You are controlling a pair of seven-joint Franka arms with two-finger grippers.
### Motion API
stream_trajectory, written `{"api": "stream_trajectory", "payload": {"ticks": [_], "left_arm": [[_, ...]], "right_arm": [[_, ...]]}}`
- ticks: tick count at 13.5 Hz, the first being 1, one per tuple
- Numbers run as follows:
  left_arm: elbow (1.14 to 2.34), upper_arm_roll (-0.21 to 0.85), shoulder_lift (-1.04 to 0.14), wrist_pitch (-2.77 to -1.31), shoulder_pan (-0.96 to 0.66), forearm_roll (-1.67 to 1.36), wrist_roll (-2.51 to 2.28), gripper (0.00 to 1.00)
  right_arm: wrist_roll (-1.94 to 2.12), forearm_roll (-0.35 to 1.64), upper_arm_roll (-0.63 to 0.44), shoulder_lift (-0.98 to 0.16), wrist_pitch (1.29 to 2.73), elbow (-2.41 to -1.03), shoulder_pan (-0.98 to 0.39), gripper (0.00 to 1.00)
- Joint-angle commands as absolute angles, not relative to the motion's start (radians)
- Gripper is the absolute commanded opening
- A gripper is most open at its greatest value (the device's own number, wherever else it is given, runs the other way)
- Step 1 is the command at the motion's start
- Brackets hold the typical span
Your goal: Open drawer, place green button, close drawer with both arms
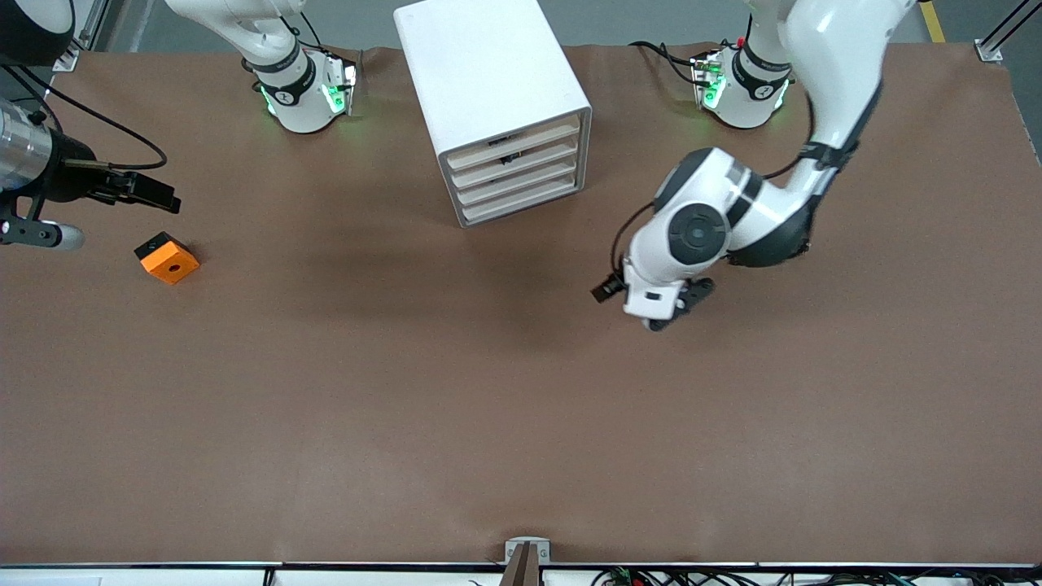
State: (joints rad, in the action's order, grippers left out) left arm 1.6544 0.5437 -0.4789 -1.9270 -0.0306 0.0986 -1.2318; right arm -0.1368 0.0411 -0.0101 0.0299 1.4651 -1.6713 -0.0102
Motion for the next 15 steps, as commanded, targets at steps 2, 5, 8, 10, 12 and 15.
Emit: {"api": "stream_trajectory", "payload": {"ticks": [2,5,8,10,12,15], "left_arm": [[1.577,0.555,-0.436,-1.865,0.084,0.216,-1.223,1.00],[1.575,0.561,-0.364,-1.865,0.190,0.255,-0.989,1.00],[1.574,0.557,-0.270,-1.865,0.238,0.253,-0.792,1.00],[1.563,0.561,-0.220,-1.844,0.291,0.252,-0.666,1.00],[1.568,0.539,-0.151,-1.806,0.293,0.238,-0.553,1.00],[1.575,0.394,-0.045,-1.703,0.226,0.168,-0.343,1.00]], "right_arm": [[-0.091,0.028,0.008,0.192,1.543,-1.835,0.017,1.00],[-0.092,0.029,0.003,0.187,1.464,-1.764,0.029,1.00],[-0.055,0.029,-0.002,0.160,1.431,-1.676,0.063,1.00],[-0.054,0.029,0.000,0.150,1.402,-1.651,0.063,1.00],[-0.054,0.028,-0.002,0.150,1.401,-1.651,0.064,1.00],[-0.054,0.012,0.002,0.149,1.402,-1.651,0.057,1.00]]}}
